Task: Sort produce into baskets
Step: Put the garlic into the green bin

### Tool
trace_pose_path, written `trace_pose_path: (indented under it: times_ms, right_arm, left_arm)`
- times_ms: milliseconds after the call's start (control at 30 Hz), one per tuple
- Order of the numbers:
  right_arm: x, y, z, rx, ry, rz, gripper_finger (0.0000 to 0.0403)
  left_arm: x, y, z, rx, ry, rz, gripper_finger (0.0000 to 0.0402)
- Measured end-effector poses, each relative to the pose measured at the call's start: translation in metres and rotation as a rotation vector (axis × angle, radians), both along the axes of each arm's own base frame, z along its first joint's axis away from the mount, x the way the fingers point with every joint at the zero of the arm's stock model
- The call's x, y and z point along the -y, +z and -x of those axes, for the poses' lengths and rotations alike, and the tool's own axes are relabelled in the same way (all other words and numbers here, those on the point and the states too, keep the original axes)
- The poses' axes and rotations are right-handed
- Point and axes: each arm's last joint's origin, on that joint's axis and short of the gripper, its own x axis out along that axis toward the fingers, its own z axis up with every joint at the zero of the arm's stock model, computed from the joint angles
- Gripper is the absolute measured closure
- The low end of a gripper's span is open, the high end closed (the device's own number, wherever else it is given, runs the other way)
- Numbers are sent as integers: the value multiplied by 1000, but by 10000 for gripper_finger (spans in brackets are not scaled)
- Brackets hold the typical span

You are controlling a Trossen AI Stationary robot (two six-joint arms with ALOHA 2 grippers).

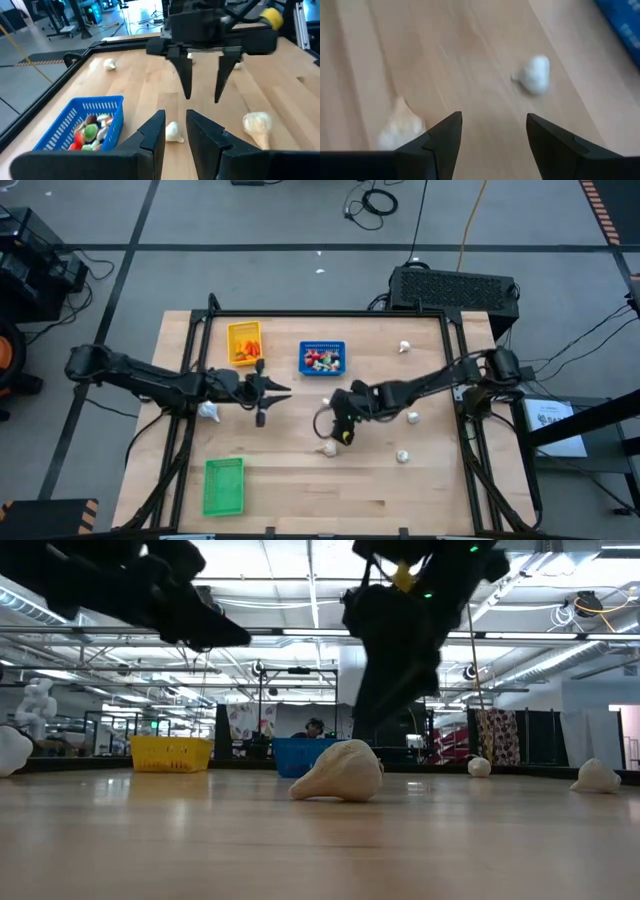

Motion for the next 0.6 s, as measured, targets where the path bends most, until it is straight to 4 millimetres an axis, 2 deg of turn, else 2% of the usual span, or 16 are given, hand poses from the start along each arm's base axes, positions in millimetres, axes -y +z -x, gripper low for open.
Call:
trace_pose_path:
  times_ms: [133,300,500,600]
  right_arm:
    - [-24,-3,10,-40,-34,84,191]
    - [-47,-3,18,-36,-41,191,191]
    - [-56,-3,24,-46,-21,254,190]
    - [-55,-4,25,-62,-23,258,190]
  left_arm:
    - [1,-11,-18,3,20,0,315]
    - [3,-25,-57,-129,36,-42,303]
    - [5,-52,-105,-271,37,-147,233]
    - [5,-58,-123,-292,85,-208,188]
